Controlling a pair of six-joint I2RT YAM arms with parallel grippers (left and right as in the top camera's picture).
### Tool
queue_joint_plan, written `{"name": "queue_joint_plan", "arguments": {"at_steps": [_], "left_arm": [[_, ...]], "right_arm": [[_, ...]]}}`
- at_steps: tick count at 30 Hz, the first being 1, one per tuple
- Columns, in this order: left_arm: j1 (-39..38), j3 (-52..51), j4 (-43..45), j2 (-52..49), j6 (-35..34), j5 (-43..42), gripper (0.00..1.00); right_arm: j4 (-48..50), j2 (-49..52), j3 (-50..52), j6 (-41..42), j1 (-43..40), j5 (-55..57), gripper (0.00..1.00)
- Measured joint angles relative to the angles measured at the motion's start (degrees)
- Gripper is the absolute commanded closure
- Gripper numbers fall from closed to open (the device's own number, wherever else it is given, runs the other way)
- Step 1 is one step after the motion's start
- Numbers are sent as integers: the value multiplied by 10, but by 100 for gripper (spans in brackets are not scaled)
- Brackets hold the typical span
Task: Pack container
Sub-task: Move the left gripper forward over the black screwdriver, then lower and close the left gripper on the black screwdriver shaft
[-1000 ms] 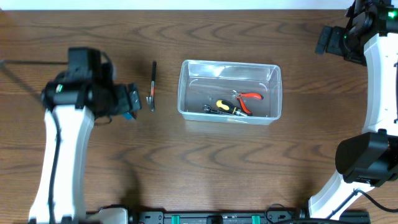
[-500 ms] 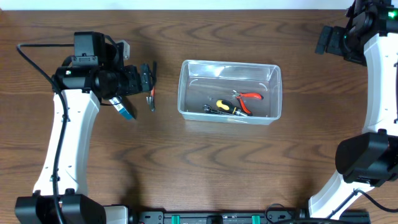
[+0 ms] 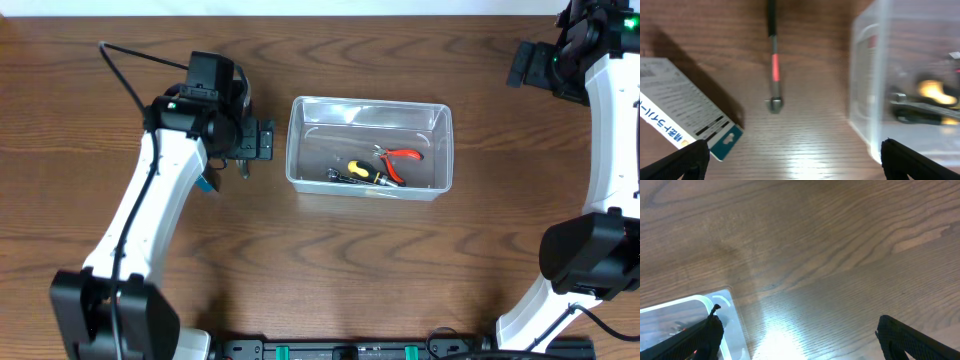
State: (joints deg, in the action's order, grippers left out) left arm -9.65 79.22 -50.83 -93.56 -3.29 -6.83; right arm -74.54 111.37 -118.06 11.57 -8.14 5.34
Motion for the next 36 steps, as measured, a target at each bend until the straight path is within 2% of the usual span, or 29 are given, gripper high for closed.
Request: {"name": "queue_joint_plan", "arguments": {"at_steps": [14,25,29,31,36], "left_arm": [[6,0,-1,-118,2,15,0],[6,0,17,-182,5,22,8],[6,0,24,-199,5,26,15],[6,0,26,-207,4,27,23],[6,0,34,-225,6,28,22]], "right_arm": [[0,0,0,0,0,0,1],[0,0,0,0,0,0,1],[0,0,0,0,0,0,1],[0,0,0,0,0,0,1],[0,0,0,0,0,0,1]]}}
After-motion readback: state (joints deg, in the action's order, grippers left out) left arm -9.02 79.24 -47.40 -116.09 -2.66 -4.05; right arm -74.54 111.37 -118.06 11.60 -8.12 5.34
